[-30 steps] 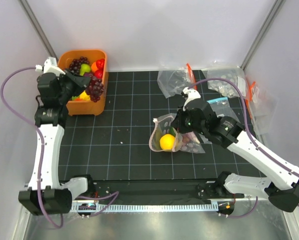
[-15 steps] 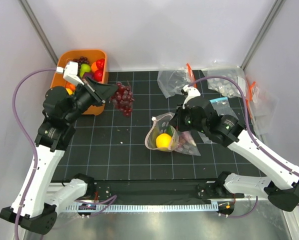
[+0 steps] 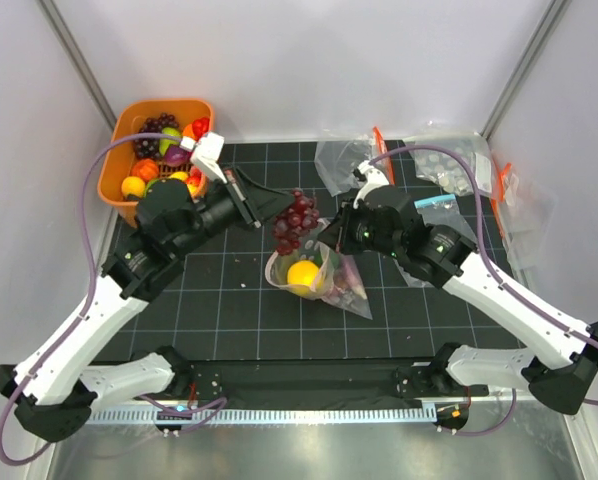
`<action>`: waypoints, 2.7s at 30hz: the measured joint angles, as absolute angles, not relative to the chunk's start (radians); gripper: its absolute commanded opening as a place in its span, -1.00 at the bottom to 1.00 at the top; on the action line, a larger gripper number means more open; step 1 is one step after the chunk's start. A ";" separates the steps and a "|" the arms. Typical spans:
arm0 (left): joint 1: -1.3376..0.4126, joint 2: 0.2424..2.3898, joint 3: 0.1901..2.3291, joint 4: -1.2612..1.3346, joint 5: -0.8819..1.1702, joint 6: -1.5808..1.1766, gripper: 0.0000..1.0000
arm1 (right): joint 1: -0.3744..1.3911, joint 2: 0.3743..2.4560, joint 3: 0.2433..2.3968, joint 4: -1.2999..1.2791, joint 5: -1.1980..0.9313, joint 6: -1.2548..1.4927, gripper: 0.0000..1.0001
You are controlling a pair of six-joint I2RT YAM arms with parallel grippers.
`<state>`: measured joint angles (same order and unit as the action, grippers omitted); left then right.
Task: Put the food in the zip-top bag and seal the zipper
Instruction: Place the fake fruit in the zipper food storage bag, then adjust the zipper food storage bag at the center of the board.
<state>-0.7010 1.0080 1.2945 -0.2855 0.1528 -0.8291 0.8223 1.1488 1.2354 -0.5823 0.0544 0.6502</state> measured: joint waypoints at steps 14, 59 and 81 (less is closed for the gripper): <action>-0.813 1.032 1.222 -0.206 0.080 -0.812 -0.85 | 0.793 1.068 1.084 -0.425 0.054 0.792 -0.99; -1.037 1.446 1.145 -0.199 -0.118 -0.725 0.47 | 0.737 0.999 1.064 -0.509 0.153 0.787 -0.99; -1.048 1.202 1.056 -0.494 -0.259 -0.681 0.57 | 0.751 0.980 1.071 -0.547 0.220 0.754 -0.98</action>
<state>-1.0481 1.2022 1.0557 -0.4942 -0.2592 -0.6807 0.7509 0.9802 1.0710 -0.5468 0.2195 0.7544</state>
